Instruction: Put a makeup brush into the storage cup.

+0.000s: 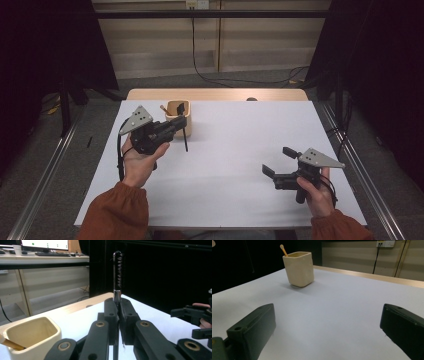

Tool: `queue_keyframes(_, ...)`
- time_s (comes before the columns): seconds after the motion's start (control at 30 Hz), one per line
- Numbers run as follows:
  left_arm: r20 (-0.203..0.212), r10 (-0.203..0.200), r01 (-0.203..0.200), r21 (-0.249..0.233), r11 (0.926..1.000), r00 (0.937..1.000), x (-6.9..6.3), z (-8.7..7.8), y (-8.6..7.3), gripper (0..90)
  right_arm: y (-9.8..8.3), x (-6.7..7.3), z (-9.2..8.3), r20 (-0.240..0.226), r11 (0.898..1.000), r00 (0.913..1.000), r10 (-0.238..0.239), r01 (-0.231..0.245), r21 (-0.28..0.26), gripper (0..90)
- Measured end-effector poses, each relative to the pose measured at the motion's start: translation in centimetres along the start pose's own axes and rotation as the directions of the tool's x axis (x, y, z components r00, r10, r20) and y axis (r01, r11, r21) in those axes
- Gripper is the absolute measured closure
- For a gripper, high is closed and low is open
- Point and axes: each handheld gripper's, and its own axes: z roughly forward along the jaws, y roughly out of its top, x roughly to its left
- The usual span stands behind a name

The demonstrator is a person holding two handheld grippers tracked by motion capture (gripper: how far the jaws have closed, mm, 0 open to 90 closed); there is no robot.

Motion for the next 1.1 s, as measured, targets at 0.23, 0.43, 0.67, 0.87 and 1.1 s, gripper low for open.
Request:
queue_keyframes(0.23, -0.022, -0.009, 0.008, -0.021, 0.9997, 0.9997, 0.9, -0.2, 0.6, 85.7, -0.5, -0.3, -0.6, 0.035, 1.000, 0.9994, -0.006, 0.006, -0.002, 0.1)
queue_keyframes(0.43, -0.051, -0.005, 0.004, -0.032, 0.9995, 0.9987, 1.9, -0.4, 1.1, 85.7, -1.1, -0.5, -1.3, 0.047, 1.000, 0.9989, -0.005, 0.006, -0.025, 0.1)
queue_keyframes(0.67, -0.081, -0.011, 0.008, -0.028, 0.9996, 0.9967, 3.3, -0.3, 1.2, 85.6, -1.4, -0.7, -1.6, 0.050, 0.999, 0.9987, -0.001, 0.003, -0.033, 1.5)
queue_keyframes(0.87, -0.089, -0.006, 0.003, -0.026, 0.9997, 0.9960, 4.3, 0.0, 1.6, 85.6, -1.4, -0.7, -1.7, 0.043, 0.999, 0.9990, -0.012, 0.013, -0.032, 1.3)
queue_keyframes(1.1, -0.110, 0.000, -0.002, -0.023, 0.9997, 0.9939, 5.4, 0.9, 2.3, 85.6, -1.4, -0.8, -1.7, 0.035, 0.999, 0.9992, -0.019, 0.020, -0.035, 1.4)
